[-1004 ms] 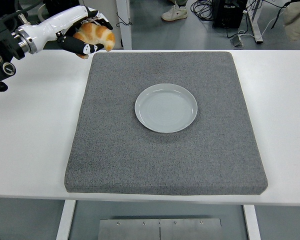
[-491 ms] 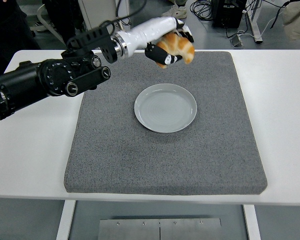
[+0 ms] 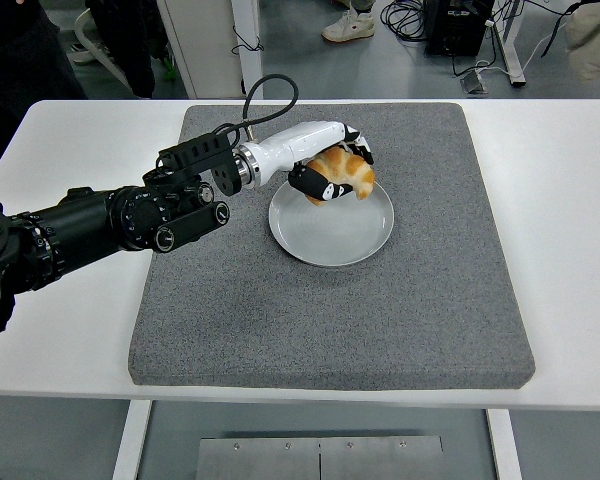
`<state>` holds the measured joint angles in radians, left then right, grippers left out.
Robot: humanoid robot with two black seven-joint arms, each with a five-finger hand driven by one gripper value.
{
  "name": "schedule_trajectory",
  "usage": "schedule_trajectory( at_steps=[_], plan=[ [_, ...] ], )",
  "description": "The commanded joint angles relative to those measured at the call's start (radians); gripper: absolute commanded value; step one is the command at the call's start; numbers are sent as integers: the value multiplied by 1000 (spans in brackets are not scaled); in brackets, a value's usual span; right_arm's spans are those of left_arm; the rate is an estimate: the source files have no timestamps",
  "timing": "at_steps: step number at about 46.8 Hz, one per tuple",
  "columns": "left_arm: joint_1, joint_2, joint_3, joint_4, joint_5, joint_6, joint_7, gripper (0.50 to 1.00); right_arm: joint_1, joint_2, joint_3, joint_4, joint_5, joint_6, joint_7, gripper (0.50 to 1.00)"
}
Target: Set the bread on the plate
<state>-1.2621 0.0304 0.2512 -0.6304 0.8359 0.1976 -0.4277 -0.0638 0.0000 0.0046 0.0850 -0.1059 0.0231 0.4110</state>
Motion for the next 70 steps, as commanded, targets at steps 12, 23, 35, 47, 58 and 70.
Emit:
schedule_trajectory(
  at_steps=[12, 23, 35, 47, 58, 70],
  plan=[
    [43, -26, 7, 9, 3, 10, 0, 500, -2, 0, 0, -1, 0, 0, 0, 1000],
    [64, -24, 5, 23, 3, 10, -2, 500, -1, 0, 0, -1, 0, 0, 0, 1000],
    [83, -24, 5, 48, 2, 9, -2, 500, -1, 0, 0, -1, 0, 0, 0, 1000],
    [87, -24, 2, 49, -8, 10, -3, 500, -1, 0, 0, -1, 0, 0, 0, 1000],
    [89, -24, -4, 49, -11, 10, -3, 500, -1, 0, 0, -1, 0, 1, 0, 1000],
    [98, -24, -7, 49, -12, 10, -3, 542, -1, 0, 0, -1, 0, 0, 0, 1000]
  ],
)
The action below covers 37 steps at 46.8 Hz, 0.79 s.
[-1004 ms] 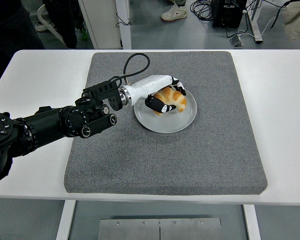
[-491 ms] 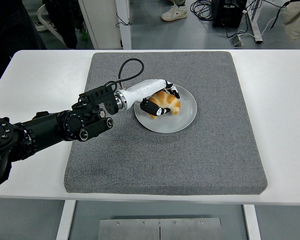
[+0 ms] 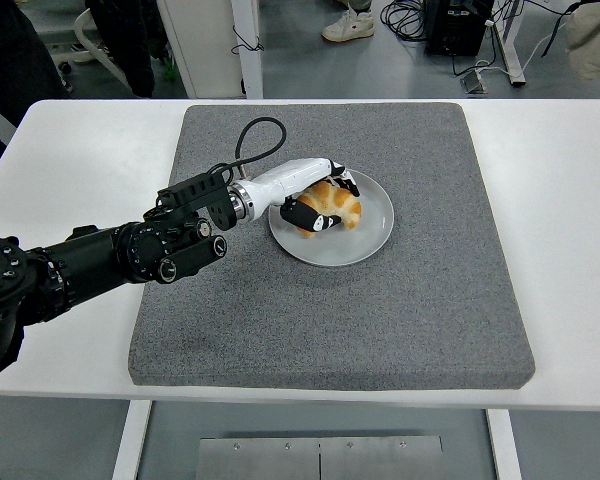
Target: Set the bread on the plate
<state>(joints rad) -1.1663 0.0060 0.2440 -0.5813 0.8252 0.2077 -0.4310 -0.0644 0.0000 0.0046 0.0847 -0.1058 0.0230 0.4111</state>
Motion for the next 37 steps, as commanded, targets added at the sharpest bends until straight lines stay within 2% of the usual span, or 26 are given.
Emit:
schedule_trajectory(
  at_steps=[1, 23, 37],
  plan=[
    [3, 0, 0, 0, 0, -1, 0, 549, 0, 0, 0, 0, 0, 0, 0, 1000],
    [8, -6, -2, 0, -40, -1, -2, 745, 0, 0, 0, 0, 0, 0, 0, 1000],
    [8, -6, -2, 0, -40, -1, -2, 796, 1, 0, 0, 0, 0, 0, 0, 1000]
  ],
)
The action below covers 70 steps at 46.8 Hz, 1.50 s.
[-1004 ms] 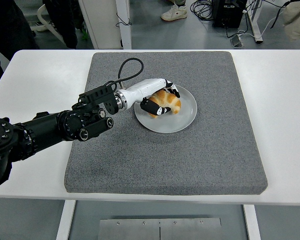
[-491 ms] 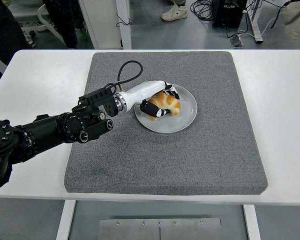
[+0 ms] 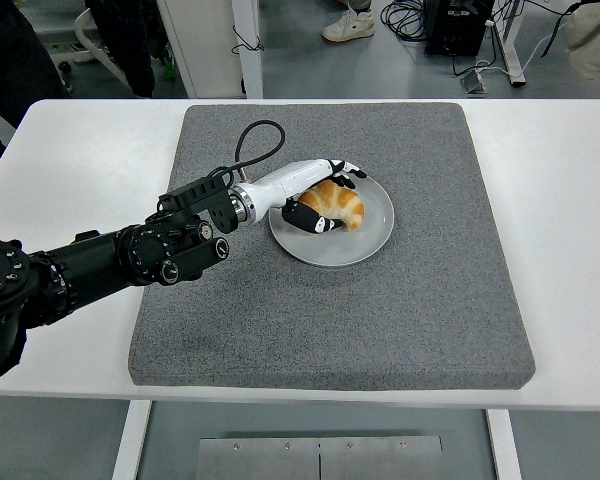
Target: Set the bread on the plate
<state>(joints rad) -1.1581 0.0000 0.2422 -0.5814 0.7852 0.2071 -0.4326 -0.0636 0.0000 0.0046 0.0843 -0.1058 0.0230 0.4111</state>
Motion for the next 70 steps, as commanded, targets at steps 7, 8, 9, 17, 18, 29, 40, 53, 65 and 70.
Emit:
schedule_trajectory(
  at_steps=[7, 8, 9, 17, 18, 29, 40, 53, 65, 70],
  plan=[
    [-2, 0, 0, 0, 0, 0, 0, 807, 1, 0, 0, 0, 0, 0, 0, 1000],
    [-2, 0, 0, 0, 0, 0, 0, 810, 1, 0, 0, 0, 0, 0, 0, 1000],
    [-2, 0, 0, 0, 0, 0, 0, 814, 1, 0, 0, 0, 0, 0, 0, 1000],
    [-2, 0, -1, 0, -17, 0, 0, 842, 1, 0, -2, 0, 0, 0, 0, 1000],
    [-2, 0, -1, 0, -21, 0, 0, 846, 1, 0, 0, 0, 0, 0, 0, 1000],
    [-5, 0, -3, -5, -53, 0, 2, 899, 1, 0, 0, 0, 0, 0, 0, 1000],
    [-8, 0, -47, -21, -100, -14, 3, 958, 1, 0, 0, 0, 0, 0, 0, 1000],
    [-12, 18, -178, -92, -101, -41, 8, 966, 1, 0, 0, 0, 0, 0, 0, 1000],
    [-23, 81, -345, -110, -155, -124, 38, 966, 1, 0, 0, 2, 0, 0, 0, 1000],
    [-41, 117, -412, -110, -240, -166, 69, 966, 1, 0, 0, 3, 0, 0, 0, 1000]
  ],
)
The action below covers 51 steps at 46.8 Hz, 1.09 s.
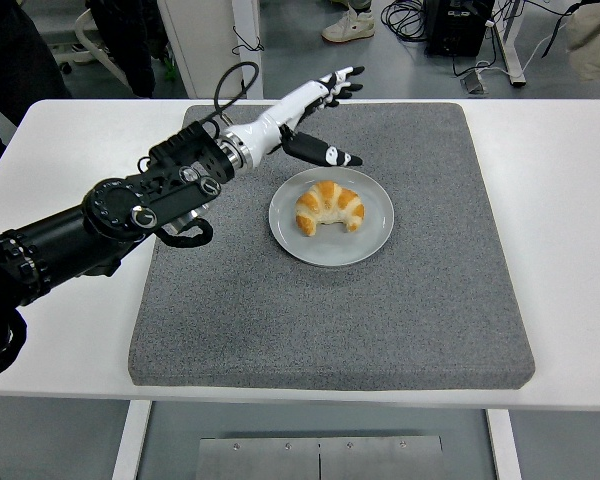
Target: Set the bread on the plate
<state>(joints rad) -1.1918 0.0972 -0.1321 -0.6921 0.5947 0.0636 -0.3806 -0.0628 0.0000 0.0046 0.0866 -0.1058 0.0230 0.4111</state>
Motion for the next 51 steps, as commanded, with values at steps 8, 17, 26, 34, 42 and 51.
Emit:
schedule_trajectory(
  at_steps=[8, 17, 26, 34, 42, 51],
  plan=[
    [-3, 75, -139, 0, -179, -42, 52, 968, 0, 0, 0, 1, 0, 0, 0, 1000],
    [34, 98, -205, 2, -248, -42, 49, 968, 0, 0, 0, 1, 0, 0, 0, 1000],
    [76, 124, -270, 6, -285, -44, 39, 968, 0, 0, 0, 1, 0, 2, 0, 1000],
    [130, 124, -346, 16, -314, -61, 9, 968, 0, 0, 0, 1, 0, 2, 0, 1000],
    [185, 121, -420, 19, -323, -70, -32, 966, 0, 0, 0, 2, 0, 0, 0, 1000],
    [238, 114, -498, 28, -371, -90, -32, 966, 0, 0, 0, 2, 0, 0, 0, 1000]
  ],
)
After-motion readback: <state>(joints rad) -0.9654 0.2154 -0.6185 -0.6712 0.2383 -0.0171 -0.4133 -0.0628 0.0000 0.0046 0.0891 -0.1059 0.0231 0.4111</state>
